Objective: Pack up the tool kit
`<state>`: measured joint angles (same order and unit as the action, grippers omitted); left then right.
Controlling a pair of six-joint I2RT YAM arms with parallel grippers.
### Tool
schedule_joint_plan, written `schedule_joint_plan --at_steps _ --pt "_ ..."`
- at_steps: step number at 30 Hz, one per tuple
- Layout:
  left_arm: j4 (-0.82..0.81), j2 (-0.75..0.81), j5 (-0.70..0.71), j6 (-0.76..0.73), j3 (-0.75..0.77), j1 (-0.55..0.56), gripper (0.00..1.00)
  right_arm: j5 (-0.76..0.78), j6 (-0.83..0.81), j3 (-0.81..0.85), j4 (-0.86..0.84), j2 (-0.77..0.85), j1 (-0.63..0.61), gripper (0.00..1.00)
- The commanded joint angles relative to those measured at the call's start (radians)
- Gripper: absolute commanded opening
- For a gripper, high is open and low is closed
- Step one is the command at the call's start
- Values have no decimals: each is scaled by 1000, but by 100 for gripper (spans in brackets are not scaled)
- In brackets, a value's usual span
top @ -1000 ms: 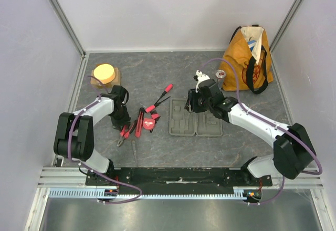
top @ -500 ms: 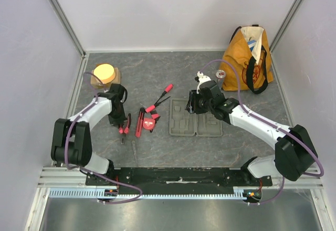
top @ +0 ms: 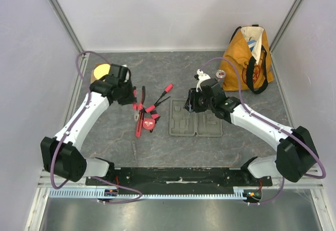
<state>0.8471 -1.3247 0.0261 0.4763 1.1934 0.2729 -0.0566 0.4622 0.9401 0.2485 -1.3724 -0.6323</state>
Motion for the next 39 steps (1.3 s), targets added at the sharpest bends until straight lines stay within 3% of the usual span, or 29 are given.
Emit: schedule_joint_plan --at_steps 1,9,14,22,31,36,39 --pt "-68 -69 -94 105 83 123 2 -103 -11 77 -35 55 -7 47" --pt "-163 -267 -101 209 155 270 2 -173 16 66 -77 104 -9 42" --pt "-187 -349 -112 229 216 322 2 -172 35 65 -78 75 -10 29" --pt "-210 -407 -172 240 252 359 2 -175 69 69 -135 -51 -17 17" --pt "-246 -438 -223 235 250 370 2 -149 67 66 -170 -97 -20 14" --pt "-227 -496 -158 258 270 373 2 -33 93 43 -121 -67 -18 15" --pt "-194 -531 -36 280 301 394 2 32 95 25 -91 -45 -18 17"
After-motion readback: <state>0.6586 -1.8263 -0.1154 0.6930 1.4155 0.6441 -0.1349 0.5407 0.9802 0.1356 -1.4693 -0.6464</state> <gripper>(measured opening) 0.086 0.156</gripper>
